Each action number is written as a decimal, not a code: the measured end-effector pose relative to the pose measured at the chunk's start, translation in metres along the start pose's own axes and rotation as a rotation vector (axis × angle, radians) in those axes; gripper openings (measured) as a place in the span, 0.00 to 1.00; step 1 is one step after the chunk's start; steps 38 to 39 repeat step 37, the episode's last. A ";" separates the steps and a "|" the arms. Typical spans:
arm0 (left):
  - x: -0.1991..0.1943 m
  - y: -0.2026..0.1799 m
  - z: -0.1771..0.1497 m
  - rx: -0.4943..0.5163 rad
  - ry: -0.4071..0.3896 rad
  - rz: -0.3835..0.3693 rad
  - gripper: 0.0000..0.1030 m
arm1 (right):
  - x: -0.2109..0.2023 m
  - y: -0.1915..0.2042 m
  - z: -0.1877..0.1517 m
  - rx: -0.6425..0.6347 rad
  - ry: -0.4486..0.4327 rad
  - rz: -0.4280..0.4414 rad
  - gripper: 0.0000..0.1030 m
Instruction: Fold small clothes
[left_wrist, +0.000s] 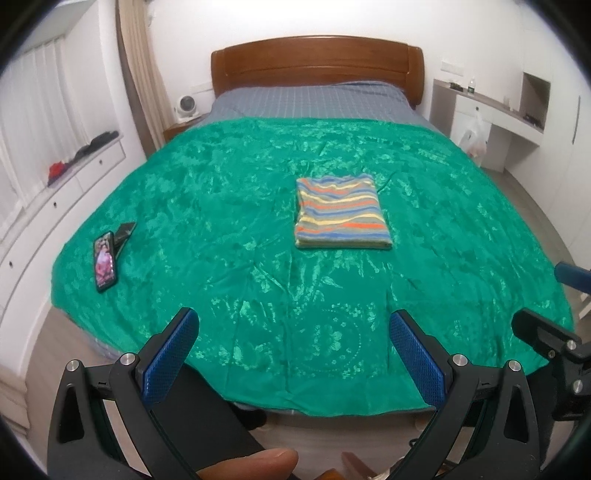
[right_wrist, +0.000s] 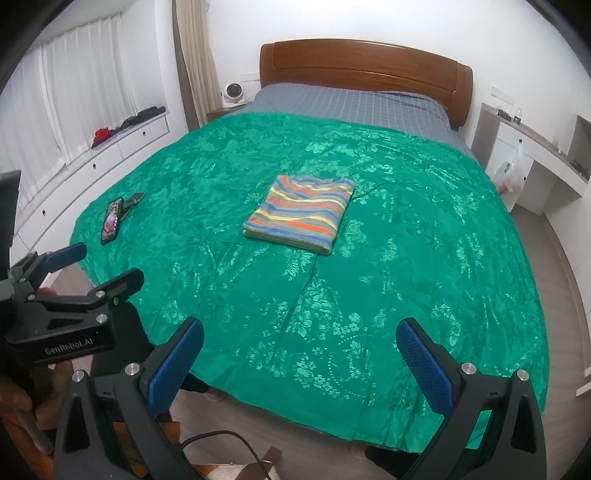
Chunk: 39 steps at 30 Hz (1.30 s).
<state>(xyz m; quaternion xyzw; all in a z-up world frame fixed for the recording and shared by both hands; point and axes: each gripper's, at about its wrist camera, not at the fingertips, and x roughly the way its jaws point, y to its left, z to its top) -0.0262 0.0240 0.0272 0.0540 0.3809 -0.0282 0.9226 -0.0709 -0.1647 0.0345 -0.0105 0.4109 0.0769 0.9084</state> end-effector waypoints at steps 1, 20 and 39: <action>-0.002 -0.001 0.000 0.006 -0.002 -0.002 1.00 | -0.002 0.000 0.001 0.002 -0.004 0.000 1.00; -0.004 -0.007 0.009 0.008 -0.021 -0.006 1.00 | -0.011 -0.005 0.006 0.000 -0.035 -0.092 1.00; -0.002 -0.012 0.008 0.002 -0.028 -0.033 1.00 | -0.007 -0.016 0.003 0.035 -0.031 -0.096 1.00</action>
